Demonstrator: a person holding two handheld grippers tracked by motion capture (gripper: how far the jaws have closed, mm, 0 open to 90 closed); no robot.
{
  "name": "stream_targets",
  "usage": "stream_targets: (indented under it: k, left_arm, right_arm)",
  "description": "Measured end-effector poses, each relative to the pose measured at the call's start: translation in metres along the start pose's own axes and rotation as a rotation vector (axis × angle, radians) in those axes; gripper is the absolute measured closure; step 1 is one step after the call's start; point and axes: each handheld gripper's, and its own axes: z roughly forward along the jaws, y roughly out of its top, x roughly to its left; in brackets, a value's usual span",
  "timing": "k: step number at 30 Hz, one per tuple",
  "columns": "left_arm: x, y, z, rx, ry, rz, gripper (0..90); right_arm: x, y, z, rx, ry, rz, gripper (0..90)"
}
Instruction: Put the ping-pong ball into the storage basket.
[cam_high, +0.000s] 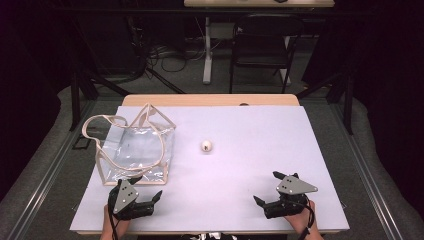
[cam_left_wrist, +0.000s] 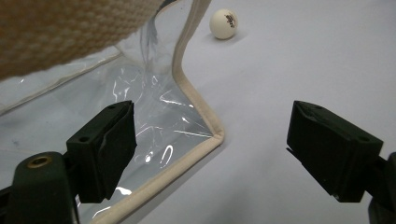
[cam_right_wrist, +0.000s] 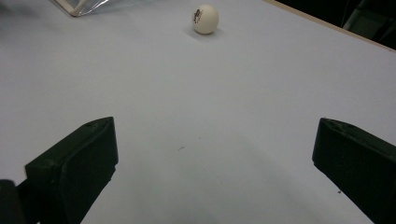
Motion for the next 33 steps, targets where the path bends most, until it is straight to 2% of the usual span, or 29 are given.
stream_targets:
  k: [16, 33]
  left_arm:
    - [-0.001, 0.0, 0.002, 0.002, -0.01, 0.006, 16.0]
    - [-0.001, 0.0, 0.002, 0.001, -0.007, 0.006, 16.1]
  right_arm:
    - [0.002, 0.003, 0.003, 0.02, 0.002, -0.011, 0.0]
    - [0.002, 0.015, 0.016, 0.06, 0.003, -0.019, 0.0]
